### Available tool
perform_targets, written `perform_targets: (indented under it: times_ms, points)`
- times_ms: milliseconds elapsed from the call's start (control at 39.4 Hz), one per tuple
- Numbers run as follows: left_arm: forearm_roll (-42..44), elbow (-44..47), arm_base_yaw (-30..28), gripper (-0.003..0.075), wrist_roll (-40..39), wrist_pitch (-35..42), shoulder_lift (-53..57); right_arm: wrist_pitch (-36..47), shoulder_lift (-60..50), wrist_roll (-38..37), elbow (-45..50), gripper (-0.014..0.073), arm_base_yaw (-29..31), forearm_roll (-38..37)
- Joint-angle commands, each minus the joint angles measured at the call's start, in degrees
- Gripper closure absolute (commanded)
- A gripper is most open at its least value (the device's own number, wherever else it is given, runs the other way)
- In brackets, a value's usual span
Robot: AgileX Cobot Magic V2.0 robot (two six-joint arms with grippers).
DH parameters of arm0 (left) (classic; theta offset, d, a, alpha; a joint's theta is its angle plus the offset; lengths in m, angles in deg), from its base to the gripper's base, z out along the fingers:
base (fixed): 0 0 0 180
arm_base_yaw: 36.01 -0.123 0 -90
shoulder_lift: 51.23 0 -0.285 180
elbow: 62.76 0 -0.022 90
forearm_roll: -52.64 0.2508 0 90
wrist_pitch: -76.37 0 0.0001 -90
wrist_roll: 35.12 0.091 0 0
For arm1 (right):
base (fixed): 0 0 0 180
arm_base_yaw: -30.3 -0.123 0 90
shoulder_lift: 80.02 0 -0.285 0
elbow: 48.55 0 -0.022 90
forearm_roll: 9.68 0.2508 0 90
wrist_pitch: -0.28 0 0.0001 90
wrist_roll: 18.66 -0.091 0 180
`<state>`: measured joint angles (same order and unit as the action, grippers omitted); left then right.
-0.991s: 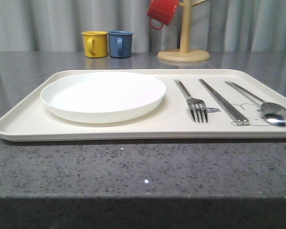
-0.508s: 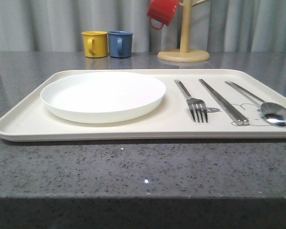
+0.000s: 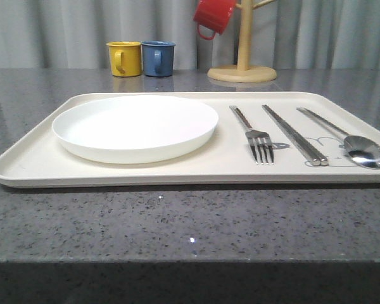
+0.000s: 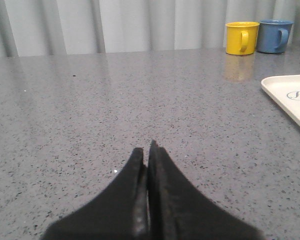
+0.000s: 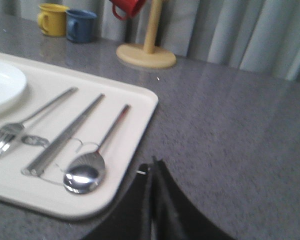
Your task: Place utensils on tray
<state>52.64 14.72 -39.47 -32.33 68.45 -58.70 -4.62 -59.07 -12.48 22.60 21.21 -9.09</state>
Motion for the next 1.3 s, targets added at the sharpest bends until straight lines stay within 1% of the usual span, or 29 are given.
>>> perform_targets:
  times_ms: [0, 76, 127, 178, 381, 1270]
  points:
    - [0.0, 0.14, -0.15, 0.0738, -0.5, 4.64, 1.4, 4.22, -3.14, 0.37, 2.91, 0.0662, 3.43, -0.58]
    - [0.0, 0.14, -0.15, 0.0738, -0.5, 4.64, 1.4, 4.22, -6.3, 0.31, 5.67, 0.0662, 6.82, 0.11]
    - [0.0, 0.14, -0.15, 0.0738, -0.5, 4.64, 1.4, 4.22, -7.65, 0.31, 6.84, 0.0662, 7.81, 0.28]
    - [0.0, 0.14, -0.15, 0.0738, -0.5, 4.64, 1.4, 3.63, -8.86, 0.31, 7.59, 0.0662, 8.32, 0.58]
    - [0.0, 0.14, -0.15, 0.0738, -0.5, 4.64, 1.4, -3.14, -14.98, 0.31, 7.53, 0.0662, 8.61, 1.16]
    - [0.0, 0.14, -0.15, 0.0738, -0.5, 4.64, 1.28, -4.85, -14.72, 0.31, 7.53, 0.0662, 8.69, 1.6]
